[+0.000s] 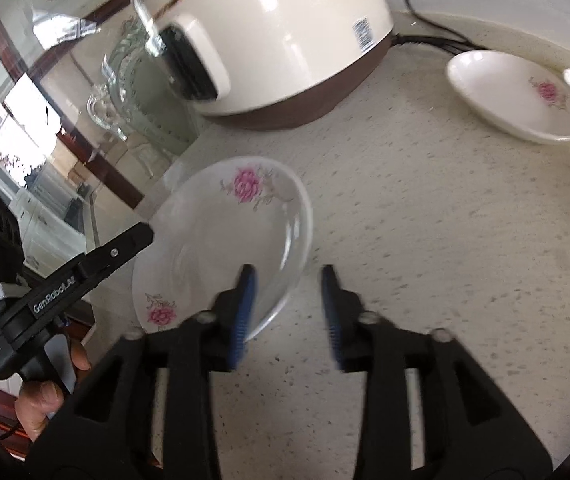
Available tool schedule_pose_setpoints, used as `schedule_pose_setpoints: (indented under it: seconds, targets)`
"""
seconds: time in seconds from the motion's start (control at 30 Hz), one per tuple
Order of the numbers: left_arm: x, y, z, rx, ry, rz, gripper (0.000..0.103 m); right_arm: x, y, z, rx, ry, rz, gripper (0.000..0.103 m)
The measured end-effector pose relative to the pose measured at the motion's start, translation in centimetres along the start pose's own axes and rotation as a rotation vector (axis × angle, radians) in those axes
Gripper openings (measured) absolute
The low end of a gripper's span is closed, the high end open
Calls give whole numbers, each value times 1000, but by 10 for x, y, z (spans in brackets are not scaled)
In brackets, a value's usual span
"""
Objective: Organize plates and bowls
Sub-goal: 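Carry the flower plate with both grippers toward the rice cooker and release, then move both grippers to a flower plate by the wall and grasp its rim with left gripper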
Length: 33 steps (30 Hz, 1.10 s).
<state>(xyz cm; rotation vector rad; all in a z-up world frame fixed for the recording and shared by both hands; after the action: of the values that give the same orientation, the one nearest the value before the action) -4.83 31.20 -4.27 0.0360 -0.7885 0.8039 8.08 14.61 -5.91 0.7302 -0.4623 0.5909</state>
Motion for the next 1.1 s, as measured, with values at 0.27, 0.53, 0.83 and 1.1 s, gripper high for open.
schedule_pose_setpoints:
  seconds: [0.27, 0.53, 0.83, 1.1]
  targets:
    - [8, -33, 28, -49, -74, -39, 49, 13, -13, 43, -46, -90, -34, 64]
    - [20, -99, 47, -126, -122, -123, 53, 35, -40, 87, -93, -191, -83, 69]
    - [40, -161, 37, -158, -143, -147, 57, 66, -86, 106, -141, -276, -168, 71]
    - [53, -212, 16, -176, -144, -117, 60, 87, -139, 107, -154, -340, -278, 72]
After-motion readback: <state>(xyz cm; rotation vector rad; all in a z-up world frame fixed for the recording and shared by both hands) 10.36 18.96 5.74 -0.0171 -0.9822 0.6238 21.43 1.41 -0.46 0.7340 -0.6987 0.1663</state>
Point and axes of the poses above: each gripper's, at about its wrist camera, not at the fingertips, and z roughly against the way its jaws point, y to its left, x to its top, the point moved 2 cm from there along -z, roughly the way its jaws point, and after that the axes turned 11 degrees about x, right-handed, at the moved point
